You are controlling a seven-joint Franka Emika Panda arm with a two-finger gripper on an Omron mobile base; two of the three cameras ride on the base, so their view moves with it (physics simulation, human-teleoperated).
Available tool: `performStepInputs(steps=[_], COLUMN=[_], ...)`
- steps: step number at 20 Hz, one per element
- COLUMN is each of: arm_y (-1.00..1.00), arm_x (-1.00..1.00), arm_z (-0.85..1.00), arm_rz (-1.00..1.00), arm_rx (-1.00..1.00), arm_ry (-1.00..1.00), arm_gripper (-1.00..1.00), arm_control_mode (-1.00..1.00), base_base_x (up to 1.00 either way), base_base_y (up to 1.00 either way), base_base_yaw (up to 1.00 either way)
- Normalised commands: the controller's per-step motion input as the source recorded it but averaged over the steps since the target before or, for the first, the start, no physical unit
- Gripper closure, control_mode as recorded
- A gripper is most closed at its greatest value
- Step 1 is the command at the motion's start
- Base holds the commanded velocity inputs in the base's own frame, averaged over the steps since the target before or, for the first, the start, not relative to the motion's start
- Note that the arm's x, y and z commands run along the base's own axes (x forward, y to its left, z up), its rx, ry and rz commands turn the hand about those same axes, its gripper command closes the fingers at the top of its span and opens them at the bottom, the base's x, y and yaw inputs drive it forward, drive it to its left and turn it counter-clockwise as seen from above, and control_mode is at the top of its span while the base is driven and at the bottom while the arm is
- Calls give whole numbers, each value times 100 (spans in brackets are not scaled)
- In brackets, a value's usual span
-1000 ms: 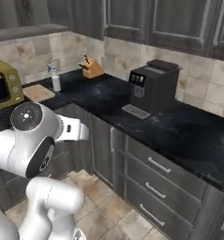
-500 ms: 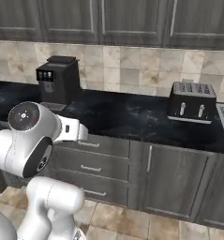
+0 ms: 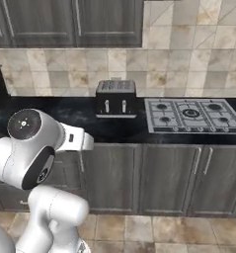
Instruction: Grab the spray bottle from the cabinet, then place it next to the cutting board for sanitizing. Then grab the dish brush from the countertop next to the sink and place it next to the cutting board.
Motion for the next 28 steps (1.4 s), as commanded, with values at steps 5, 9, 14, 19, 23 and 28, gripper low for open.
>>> performStepInputs(steps=[5, 9, 14, 19, 23, 28], arm_y=[0, 0, 0, 0, 0, 0], arm_x=[0, 0, 0, 0, 0, 0], arm_z=[0, 0, 0, 0, 0, 0], arm_rz=[0, 0, 0, 0, 0, 0], arm_rx=[0, 0, 0, 0, 0, 0], arm_ry=[0, 0, 0, 0, 0, 0], arm_gripper=[-100, -100, -100, -100, -100, -100], arm_control_mode=[100, 100, 100, 100, 100, 100], base_base_x=[8, 6, 20, 38, 44, 54], base_base_y=[-100, -71, -35, 15, 59, 33], base_base_yaw=[-45, -78, -78, -77, -81, -73])
